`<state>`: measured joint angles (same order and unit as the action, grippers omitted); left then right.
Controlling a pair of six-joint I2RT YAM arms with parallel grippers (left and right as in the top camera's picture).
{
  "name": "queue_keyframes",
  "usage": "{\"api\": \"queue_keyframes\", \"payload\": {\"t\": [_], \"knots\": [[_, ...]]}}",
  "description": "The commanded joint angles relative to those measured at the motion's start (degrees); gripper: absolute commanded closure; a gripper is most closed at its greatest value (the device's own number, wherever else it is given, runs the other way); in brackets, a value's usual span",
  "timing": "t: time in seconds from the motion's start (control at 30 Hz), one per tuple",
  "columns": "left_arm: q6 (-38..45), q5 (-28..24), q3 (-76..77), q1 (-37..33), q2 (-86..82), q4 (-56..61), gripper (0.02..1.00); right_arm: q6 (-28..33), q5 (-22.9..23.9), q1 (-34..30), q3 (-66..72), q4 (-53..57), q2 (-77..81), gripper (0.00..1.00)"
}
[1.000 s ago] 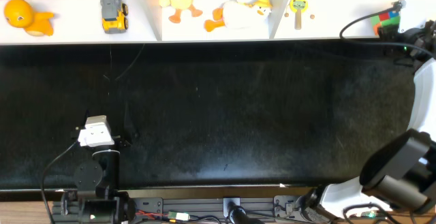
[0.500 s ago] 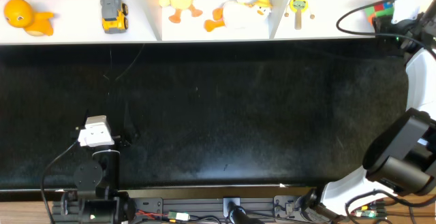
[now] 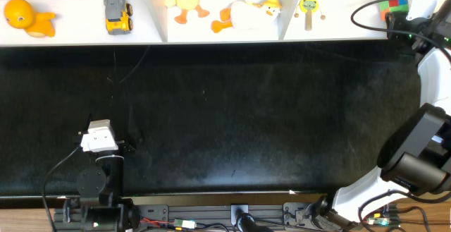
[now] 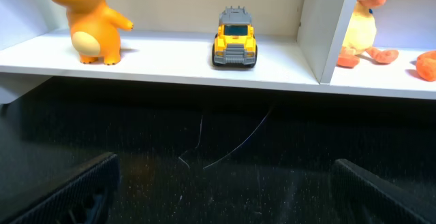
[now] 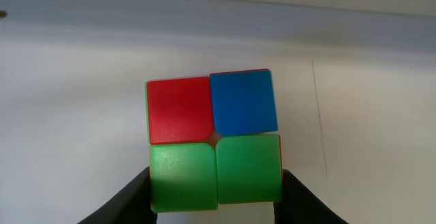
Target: Store Toys
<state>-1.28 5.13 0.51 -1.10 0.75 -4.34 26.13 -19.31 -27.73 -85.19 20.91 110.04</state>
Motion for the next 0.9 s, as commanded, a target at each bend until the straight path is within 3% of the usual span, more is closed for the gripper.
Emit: {"api": "queue_keyframes", "payload": {"t": [0.03, 0.13, 0.17, 0.23, 0.27, 0.67, 0.9], "knots": [[1.1, -0.3, 0.0, 0.2, -0.6, -0.2, 0.020, -2.0, -1.2, 0.2, -2.1, -0.6, 1.2, 0.698], [1.1, -0.3, 0.0, 0.2, -0.6, -0.3, 0.020, -2.0, -1.2, 0.4, -2.1, -0.7, 1.3, 0.678], [1.1, -0.3, 0.0, 0.2, -0.6, -0.3, 0.020, -2.0, -1.2, 0.4, -2.1, -0.8, 1.3, 0.577], [1.1, -0.3, 0.0, 0.2, -0.6, -0.2, 0.020, -2.0, -1.2, 0.4, -2.1, -1.3, 1.3, 0.154], [1.1, -0.3, 0.0, 0.2, -0.6, -0.2, 0.020, -2.0, -1.2, 0.4, -2.1, -1.4, 1.3, 0.003], [1.1, -0.3, 0.0, 0.2, -0.6, -0.2, 0.020, -1.9, 4.3, 2.2, -0.9, -0.9, -3.5, 0.003], [1.1, -0.3, 0.0, 0.2, -0.6, -0.3, 0.020, -1.6, 4.5, 2.4, 8.3, -3.5, -13.9, 0.001]]}}
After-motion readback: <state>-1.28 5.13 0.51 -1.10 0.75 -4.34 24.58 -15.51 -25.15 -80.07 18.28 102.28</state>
